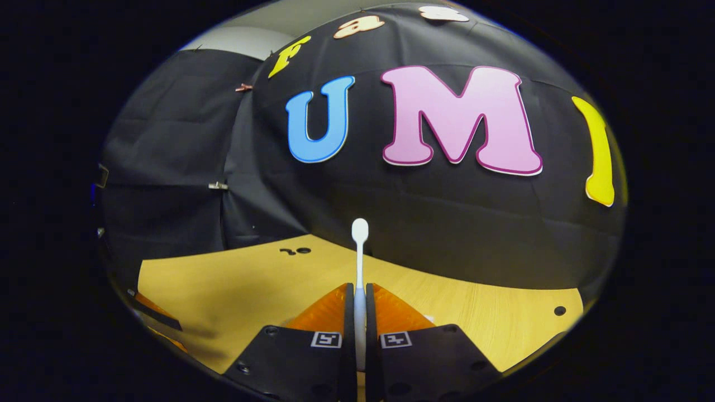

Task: Put the toothbrush and toothpaste on the desktop into the cup, then pick up the cup and place it on the coaster on the desktop.

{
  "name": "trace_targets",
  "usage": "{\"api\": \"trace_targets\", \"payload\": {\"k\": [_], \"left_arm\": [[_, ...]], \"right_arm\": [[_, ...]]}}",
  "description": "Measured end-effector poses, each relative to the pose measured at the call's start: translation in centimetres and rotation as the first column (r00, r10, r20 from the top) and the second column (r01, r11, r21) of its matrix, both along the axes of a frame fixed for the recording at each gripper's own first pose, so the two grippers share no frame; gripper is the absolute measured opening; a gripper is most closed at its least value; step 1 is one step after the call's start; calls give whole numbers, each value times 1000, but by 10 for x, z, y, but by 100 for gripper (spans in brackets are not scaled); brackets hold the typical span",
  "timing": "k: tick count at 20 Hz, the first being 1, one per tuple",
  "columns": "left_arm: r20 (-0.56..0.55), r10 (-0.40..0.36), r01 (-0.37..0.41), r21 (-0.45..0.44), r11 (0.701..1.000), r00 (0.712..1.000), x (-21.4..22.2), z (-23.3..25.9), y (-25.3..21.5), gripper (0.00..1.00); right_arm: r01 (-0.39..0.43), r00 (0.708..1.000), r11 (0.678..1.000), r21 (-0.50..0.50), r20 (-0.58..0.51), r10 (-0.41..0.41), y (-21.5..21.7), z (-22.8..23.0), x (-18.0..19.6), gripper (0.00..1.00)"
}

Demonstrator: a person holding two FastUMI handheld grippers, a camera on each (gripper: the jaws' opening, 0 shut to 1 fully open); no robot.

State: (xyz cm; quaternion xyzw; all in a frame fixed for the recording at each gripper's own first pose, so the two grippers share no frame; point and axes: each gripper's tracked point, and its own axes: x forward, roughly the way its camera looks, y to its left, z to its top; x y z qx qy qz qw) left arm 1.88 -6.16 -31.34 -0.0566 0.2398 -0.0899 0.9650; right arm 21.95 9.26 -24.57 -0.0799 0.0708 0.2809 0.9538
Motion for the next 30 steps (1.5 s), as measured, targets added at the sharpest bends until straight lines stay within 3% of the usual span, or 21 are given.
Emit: {"api": "trace_targets", "payload": {"k": [5, 7, 16, 19, 23, 30], "left_arm": [[-14, -14, 13, -9, 1000, 1000, 3, -3, -5, 68], [-25, -14, 13, -23, 1000, 1000, 4, -6, -5, 68], [-8, 10, -11, -38, 999, 1000, 24, 14, 7, 69], [1, 14, -14, -40, 999, 1000, 36, 25, 12, 68], [6, 22, -21, -45, 999, 1000, 50, 32, 15, 68], [-38, 31, -32, -12, 999, 999, 45, 25, 22, 68]], "right_arm": [[18, 1000, 997, -78, 6, -18, -12, -2, -9, 12], [26, 1000, 996, -87, -10, -27, -18, 0, -15, 18], [32, 981, 986, -166, -184, -63, -51, -17, -75, 21], [34, 961, 982, -184, -265, -83, -66, -19, -94, 30], [81, 906, 985, -151, -401, -136, -90, -21, -107, 33], [67, 835, 955, -291, -508, -213, -122, -33, -100, 36]]}}
